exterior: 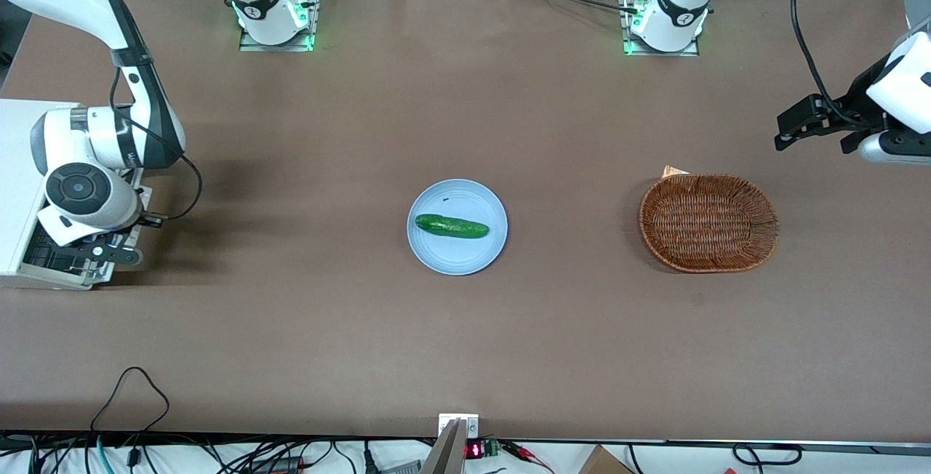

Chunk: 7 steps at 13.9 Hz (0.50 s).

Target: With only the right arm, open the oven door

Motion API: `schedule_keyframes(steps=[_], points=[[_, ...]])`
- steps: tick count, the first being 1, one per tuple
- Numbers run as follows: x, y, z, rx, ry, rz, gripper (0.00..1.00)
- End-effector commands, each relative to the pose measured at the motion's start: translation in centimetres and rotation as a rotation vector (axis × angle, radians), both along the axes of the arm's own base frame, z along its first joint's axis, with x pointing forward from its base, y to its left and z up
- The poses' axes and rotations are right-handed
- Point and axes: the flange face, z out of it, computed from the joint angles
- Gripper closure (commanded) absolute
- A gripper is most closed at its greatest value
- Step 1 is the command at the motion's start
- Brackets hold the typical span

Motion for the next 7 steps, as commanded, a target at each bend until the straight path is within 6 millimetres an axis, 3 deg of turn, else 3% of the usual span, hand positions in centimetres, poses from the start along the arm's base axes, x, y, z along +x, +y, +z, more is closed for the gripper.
schedule_keyframes(steps=[1, 7], points=[[-0.7, -2.6, -2.2, -0.001, 0.019, -0.036, 1.0], [-1.3, -1.7, -5.0, 0.04, 0.025, -0.021, 1.0]])
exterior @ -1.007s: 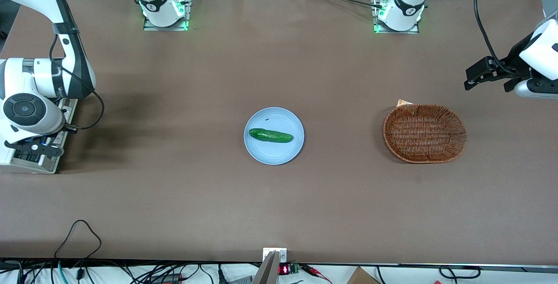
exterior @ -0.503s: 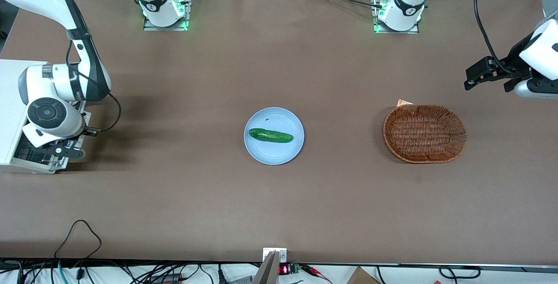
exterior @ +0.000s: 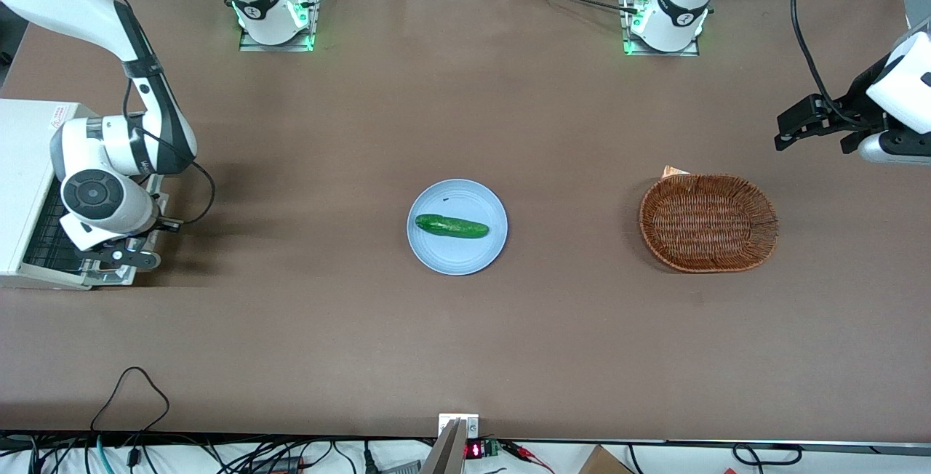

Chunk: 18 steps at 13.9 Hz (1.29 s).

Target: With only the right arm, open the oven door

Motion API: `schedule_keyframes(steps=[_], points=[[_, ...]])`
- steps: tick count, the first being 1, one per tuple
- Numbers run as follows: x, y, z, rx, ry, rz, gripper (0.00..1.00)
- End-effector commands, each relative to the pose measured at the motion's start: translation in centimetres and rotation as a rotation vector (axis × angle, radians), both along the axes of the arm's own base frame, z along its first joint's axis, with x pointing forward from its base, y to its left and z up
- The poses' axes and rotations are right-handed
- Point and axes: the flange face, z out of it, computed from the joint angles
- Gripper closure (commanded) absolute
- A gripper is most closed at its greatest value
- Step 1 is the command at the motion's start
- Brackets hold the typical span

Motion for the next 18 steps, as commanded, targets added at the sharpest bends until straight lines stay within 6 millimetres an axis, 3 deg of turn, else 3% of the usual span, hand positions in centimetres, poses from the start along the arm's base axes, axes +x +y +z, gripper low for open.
schedule_keyframes(steps=[1, 12, 13, 15, 18], points=[[-1.3, -2.7, -1.9, -0.007, 0.036, -0.042, 1.0], [-2.4, -1.9, -6.3, 0.028, 0.067, -0.01, 0.98], [-2.4, -1.7, -6.4, 0.029, 0.069, -0.006, 0.94], [-2.5, -1.4, -6.5, 0.034, 0.072, -0.002, 0.7], [-2.2, 0.5, -6.3, 0.062, 0.065, 0.003, 0.6]])
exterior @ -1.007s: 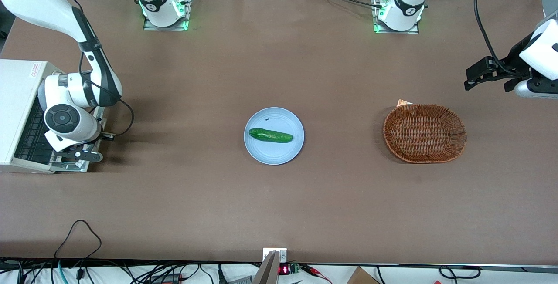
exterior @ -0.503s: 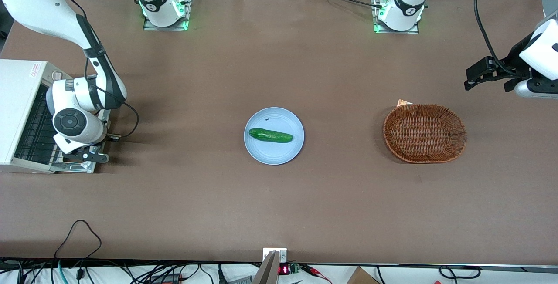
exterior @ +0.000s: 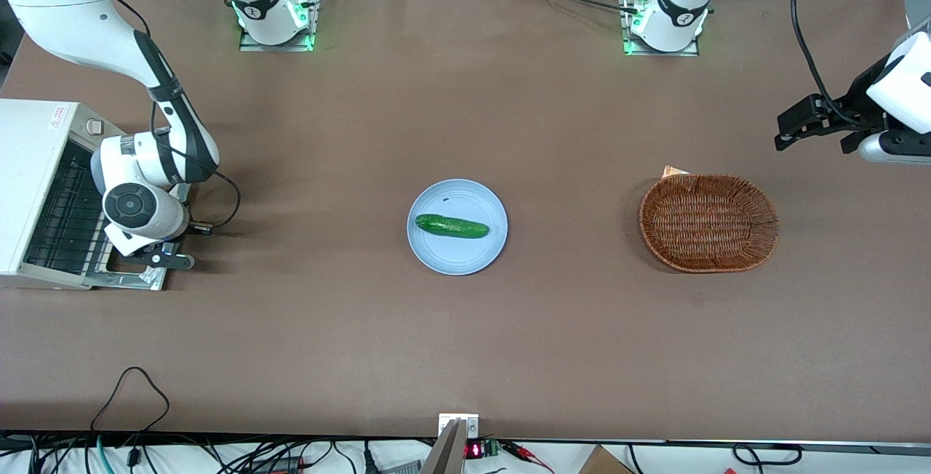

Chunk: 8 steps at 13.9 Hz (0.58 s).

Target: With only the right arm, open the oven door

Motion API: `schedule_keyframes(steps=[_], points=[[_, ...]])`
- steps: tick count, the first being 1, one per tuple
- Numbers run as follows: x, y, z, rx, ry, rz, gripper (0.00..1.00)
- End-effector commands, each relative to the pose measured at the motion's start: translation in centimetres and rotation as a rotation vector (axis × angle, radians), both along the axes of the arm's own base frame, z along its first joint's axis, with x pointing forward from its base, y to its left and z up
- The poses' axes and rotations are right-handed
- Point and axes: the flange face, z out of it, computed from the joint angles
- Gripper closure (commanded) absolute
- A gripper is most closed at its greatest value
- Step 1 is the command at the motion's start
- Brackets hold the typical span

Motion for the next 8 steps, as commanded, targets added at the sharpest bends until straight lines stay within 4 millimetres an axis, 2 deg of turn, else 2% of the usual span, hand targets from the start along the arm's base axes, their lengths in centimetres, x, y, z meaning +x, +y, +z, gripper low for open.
schedule_keyframes(steps=[1, 5, 6, 8], points=[[-1.1, -0.2, 0.7, 0.025, 0.026, -0.045, 0.6], [-0.5, 3.1, 2.5, 0.088, 0.001, -0.054, 0.61], [-0.3, 3.7, 3.0, 0.105, -0.008, -0.057, 0.77], [-0.2, 4.9, 4.7, 0.114, -0.022, -0.046, 0.98]])
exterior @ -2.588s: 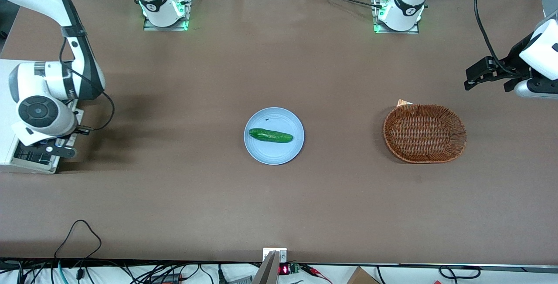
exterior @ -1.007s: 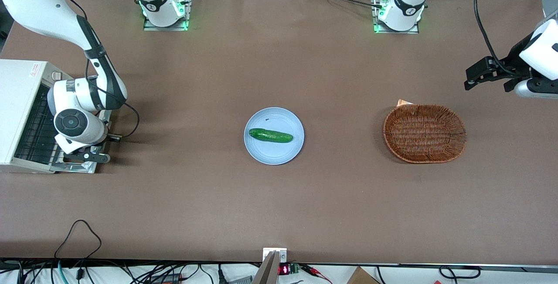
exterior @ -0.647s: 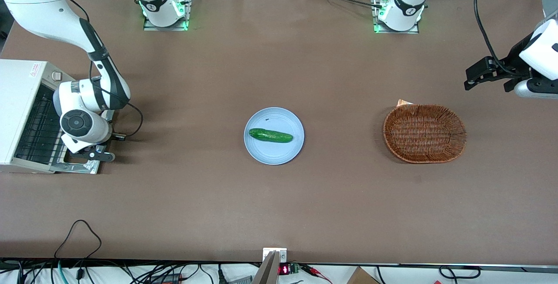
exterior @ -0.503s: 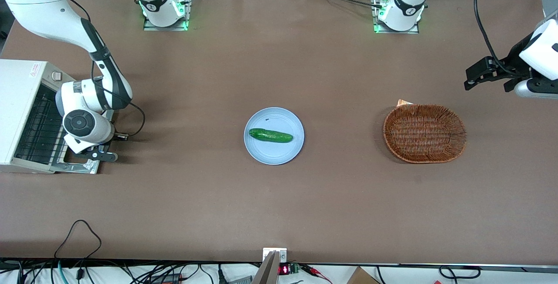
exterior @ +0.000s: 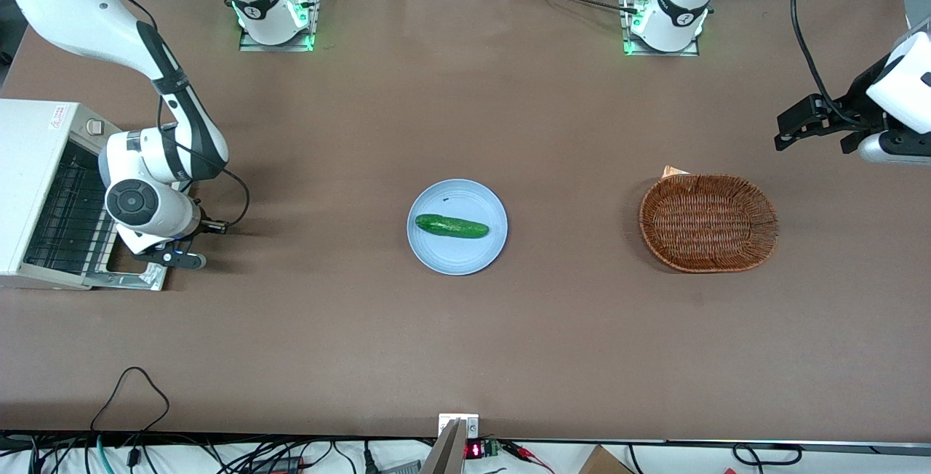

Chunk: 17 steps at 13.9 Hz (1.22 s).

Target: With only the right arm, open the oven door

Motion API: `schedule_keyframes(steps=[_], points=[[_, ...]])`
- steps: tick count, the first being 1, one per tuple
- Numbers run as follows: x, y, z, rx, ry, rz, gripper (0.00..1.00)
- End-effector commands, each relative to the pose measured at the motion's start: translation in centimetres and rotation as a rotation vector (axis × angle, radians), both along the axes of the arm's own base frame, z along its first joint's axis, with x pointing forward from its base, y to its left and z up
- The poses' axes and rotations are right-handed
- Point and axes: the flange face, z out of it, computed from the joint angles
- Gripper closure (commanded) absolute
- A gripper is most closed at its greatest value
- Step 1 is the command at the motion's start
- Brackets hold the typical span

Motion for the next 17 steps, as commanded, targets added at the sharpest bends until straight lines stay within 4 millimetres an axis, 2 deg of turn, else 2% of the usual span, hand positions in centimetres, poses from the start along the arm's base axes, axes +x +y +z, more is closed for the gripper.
schedule_keyframes(steps=[1, 3, 4, 7, 12, 14, 17], points=[[-0.5, 1.2, 3.0, 0.006, 0.001, 0.002, 1.0], [-0.4, 1.7, 5.7, -0.003, -0.02, 0.012, 1.0], [-0.5, 2.7, 7.4, -0.006, -0.029, 0.027, 1.0], [-0.8, 3.6, 13.1, 0.027, -0.086, -0.004, 1.0], [-2.5, 4.1, 24.2, 0.202, -0.117, 0.062, 0.99], [-3.0, 3.9, 27.7, 0.239, -0.085, 0.091, 0.99], [-3.5, 3.6, 31.4, 0.295, -0.051, 0.125, 0.98]])
